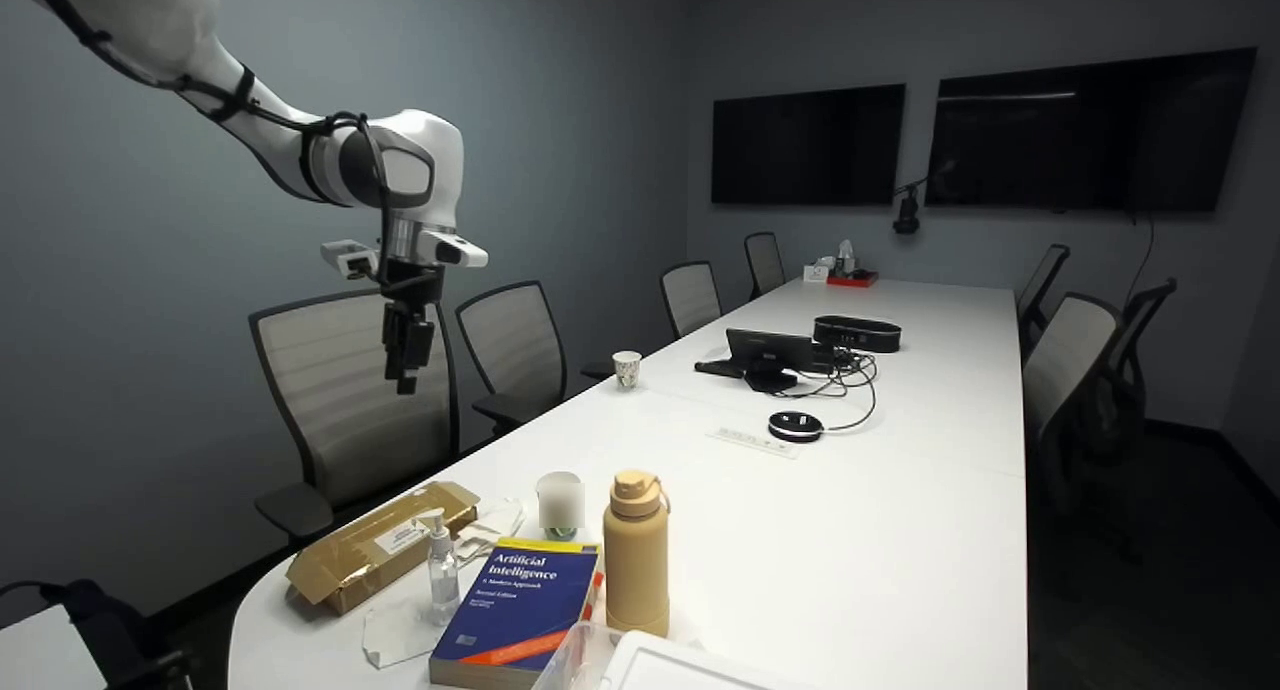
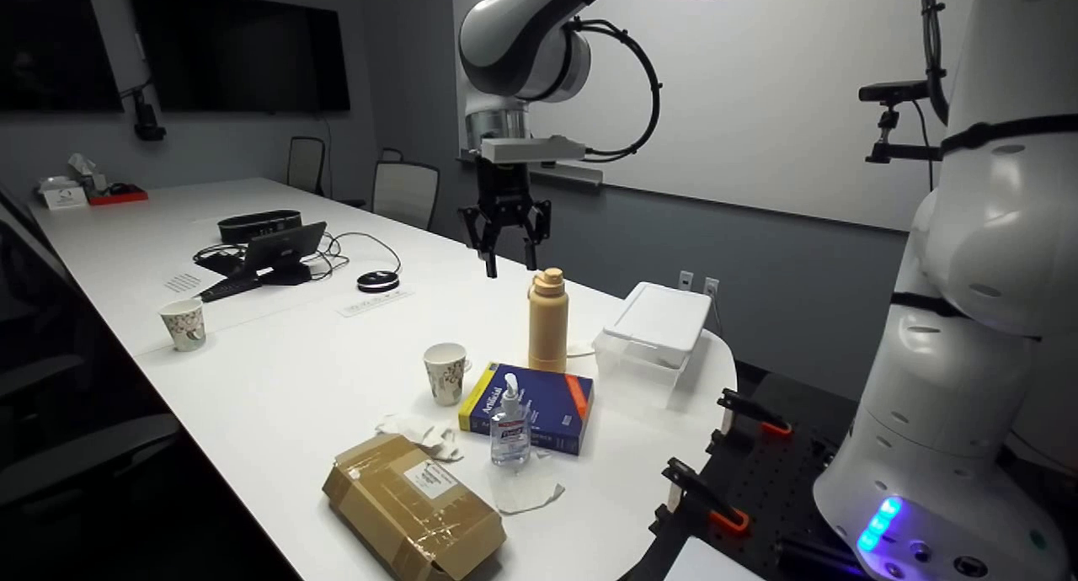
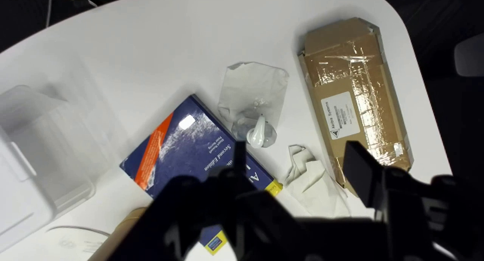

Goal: Push the top of the transparent bottle

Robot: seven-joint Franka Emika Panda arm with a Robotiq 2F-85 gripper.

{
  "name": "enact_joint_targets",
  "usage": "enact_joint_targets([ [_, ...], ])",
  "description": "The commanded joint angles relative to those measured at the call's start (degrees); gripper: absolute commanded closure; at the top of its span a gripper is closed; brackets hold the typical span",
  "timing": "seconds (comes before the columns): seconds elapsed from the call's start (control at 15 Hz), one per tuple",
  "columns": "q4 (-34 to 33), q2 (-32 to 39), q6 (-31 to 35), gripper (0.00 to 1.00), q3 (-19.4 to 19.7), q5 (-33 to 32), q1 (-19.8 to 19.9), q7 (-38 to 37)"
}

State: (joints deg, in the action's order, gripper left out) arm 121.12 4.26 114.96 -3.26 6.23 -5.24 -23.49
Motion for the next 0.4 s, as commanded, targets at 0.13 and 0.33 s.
enact_joint_targets([
  [0.13, -1.49, -1.81, -5.49, 0.00, -0.47, -1.16, -0.18, -2.61],
  [0.33, -1.64, -1.77, -5.98, 0.00, -0.53, -1.17, -0.21, -2.56],
])
